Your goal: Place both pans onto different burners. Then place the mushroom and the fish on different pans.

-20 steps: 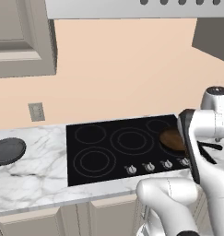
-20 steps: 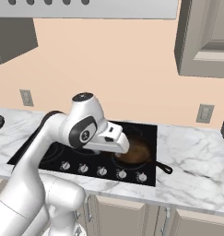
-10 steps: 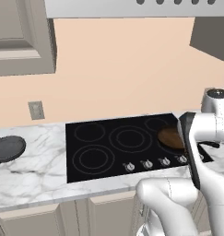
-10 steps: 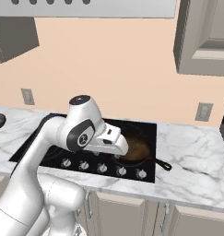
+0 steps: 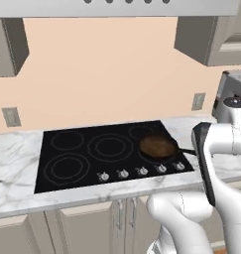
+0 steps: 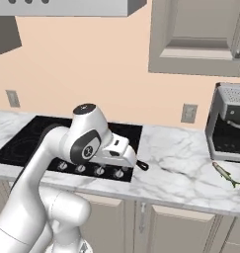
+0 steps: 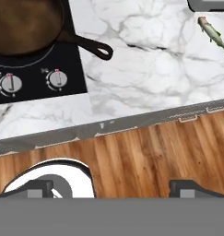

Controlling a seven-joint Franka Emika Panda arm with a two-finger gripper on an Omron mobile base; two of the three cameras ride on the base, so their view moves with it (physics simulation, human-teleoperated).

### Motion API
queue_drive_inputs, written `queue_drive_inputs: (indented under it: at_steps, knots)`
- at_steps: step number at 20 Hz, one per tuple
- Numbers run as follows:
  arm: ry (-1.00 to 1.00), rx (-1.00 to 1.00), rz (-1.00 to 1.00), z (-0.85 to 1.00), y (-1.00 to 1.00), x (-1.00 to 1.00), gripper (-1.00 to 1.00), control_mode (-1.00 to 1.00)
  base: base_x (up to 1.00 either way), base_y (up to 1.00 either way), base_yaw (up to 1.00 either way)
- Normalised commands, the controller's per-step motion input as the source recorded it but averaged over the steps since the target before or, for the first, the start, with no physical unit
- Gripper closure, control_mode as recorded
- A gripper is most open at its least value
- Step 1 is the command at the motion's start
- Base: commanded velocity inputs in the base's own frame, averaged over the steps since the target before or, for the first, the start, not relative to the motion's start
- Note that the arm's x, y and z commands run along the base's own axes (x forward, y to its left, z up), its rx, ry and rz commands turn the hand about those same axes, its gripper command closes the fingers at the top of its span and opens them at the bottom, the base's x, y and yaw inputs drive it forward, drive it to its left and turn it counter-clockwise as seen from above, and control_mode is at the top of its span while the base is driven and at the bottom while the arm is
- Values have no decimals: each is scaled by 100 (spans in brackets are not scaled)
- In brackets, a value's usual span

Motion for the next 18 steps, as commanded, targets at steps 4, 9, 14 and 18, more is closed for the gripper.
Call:
queue_drive_inputs:
  at_steps: [4, 9, 14, 18]
  knots:
    - [0, 0, 0, 0, 0, 0, -100, 100, 0, -73, 0]
    - [0, 0, 0, 0, 0, 0, -100, 100, 0, -72, 0]
    - [0, 0, 0, 0, 0, 0, -100, 100, 0, -68, 0]
    - [0, 0, 0, 0, 0, 0, -100, 100, 0, -63, 0]
